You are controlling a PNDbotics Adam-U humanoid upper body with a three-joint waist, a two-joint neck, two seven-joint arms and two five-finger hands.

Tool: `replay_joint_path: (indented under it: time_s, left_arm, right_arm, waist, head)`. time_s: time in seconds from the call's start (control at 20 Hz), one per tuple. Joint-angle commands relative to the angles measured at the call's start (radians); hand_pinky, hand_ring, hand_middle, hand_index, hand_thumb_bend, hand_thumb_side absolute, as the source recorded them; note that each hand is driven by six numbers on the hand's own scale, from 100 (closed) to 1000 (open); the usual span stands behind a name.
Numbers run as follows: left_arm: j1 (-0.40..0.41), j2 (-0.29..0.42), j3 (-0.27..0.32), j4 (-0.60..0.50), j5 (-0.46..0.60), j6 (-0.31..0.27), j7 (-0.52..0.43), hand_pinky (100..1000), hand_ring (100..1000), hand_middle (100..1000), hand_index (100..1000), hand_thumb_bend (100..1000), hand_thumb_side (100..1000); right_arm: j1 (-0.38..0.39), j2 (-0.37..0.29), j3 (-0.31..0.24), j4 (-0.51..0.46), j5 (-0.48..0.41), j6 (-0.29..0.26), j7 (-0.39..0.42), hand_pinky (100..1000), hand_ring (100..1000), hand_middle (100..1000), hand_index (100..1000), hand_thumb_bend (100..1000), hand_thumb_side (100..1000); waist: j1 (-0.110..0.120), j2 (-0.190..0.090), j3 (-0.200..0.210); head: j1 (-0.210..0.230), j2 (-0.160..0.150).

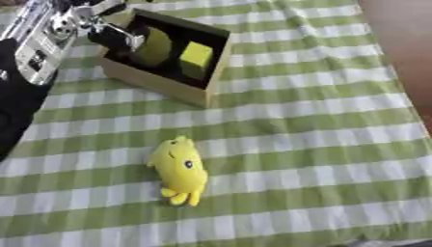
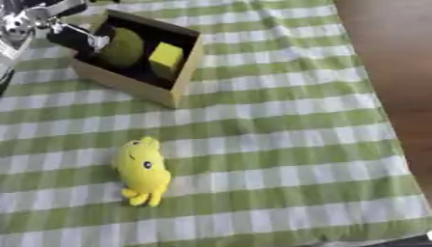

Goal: Pick up objects on the table and place them in the box.

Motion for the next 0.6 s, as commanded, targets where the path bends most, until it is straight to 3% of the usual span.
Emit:
replay_joint_path:
  time_s: [0.05, 0.4, 0.5, 0.6]
  left_arm:
    - [0.003, 0.083, -0.005, -0.170, 0.121, 0.011, 0.004, 832, 882, 791, 953, 100, 142]
    - [0.163, 0.307, -0.045, -0.701, 0.397, 0.015, -0.051, 813, 854, 778, 939, 100, 149]
    - [0.206, 0.348, -0.048, -0.771, 0.462, 0.018, -0.063, 813, 853, 781, 943, 100, 133]
    - [0.237, 0.372, -0.058, -0.788, 0.506, -0.009, -0.071, 815, 856, 791, 949, 100, 200]
  right_arm:
    - [-0.003, -0.028, -0.016, -0.005, -0.006, -0.005, 0.002, 1000, 1000, 413, 880, 100, 470]
    - [0.002, -0.035, -0.017, -0.013, -0.008, -0.005, -0.001, 1000, 1000, 414, 879, 100, 470]
    - [0.002, -0.035, -0.017, -0.017, -0.012, -0.007, -0.004, 1000, 1000, 415, 879, 100, 473]
    - [0.004, -0.036, -0.017, -0.021, -0.014, -0.009, -0.007, 1000, 1000, 415, 879, 100, 470]
  waist:
    - [-0.010, -0.027, 0.004]
    - [-0.003, -0.030, 0.012]
    - [-0.004, -0.032, 0.013]
    - [-0.006, -0.035, 0.015]
  head:
    - [-0.009, 0.004]
    - [-0.024, 0.008]
    - [-0.024, 0.009]
    - [-0.024, 0.010]
